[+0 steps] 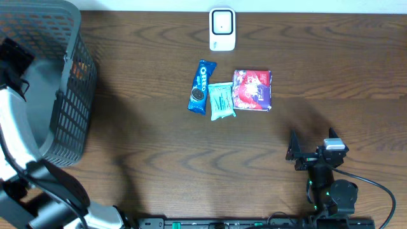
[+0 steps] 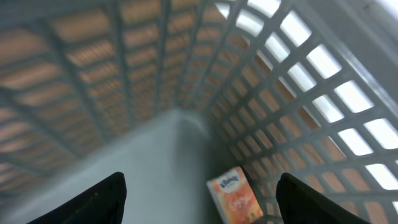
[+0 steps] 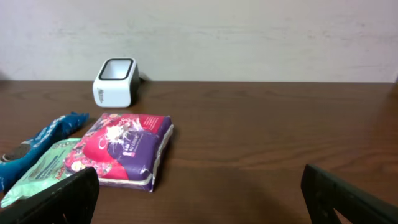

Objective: Scan the item barcode
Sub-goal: 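Reach the left gripper into the basket and grasp the orange Kleenex pack, then place the orange Kleenex pack left of the Oreo pack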

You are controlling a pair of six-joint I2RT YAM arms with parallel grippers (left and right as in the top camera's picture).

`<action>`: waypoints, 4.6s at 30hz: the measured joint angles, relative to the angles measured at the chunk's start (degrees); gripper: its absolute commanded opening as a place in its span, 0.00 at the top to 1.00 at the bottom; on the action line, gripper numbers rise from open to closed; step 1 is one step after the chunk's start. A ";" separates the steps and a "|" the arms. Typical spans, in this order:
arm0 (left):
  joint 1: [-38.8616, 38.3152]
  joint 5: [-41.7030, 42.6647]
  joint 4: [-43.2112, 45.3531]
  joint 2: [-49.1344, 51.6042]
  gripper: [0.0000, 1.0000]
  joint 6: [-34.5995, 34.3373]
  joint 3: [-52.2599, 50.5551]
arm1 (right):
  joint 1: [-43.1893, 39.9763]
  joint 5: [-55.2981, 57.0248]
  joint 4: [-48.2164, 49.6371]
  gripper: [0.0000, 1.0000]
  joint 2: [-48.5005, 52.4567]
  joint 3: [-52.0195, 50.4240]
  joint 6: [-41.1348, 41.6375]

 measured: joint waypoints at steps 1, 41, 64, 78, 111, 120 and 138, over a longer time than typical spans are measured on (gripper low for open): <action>0.28 1.88 0.28 1.16 0.23 -0.22 0.00 | 0.00 0.02 0.00 0.01 0.00 0.00 0.00; -5.27 17.05 7.61 25.03 0.93 -1.68 0.26 | 0.00 0.00 0.00 0.01 0.00 0.00 0.00; -0.07 17.44 1.38 -25.14 0.93 -4.63 -0.26 | 0.00 0.02 -0.02 0.01 0.00 0.00 0.00; -42.29 17.92 -9.94 -17.00 0.93 5.88 -0.26 | 0.00 0.09 0.00 0.01 0.00 0.00 0.00; -46.31 10.16 -14.78 19.19 0.33 26.12 -0.28 | 0.00 0.09 -0.02 0.01 0.00 0.00 0.00; -46.14 14.34 -17.44 18.32 0.02 22.99 -0.17 | 0.00 0.09 0.00 0.01 0.00 0.00 0.00; -41.38 13.53 -35.39 -15.98 0.02 12.39 4.92 | 0.00 0.09 -0.02 0.01 0.00 0.00 0.00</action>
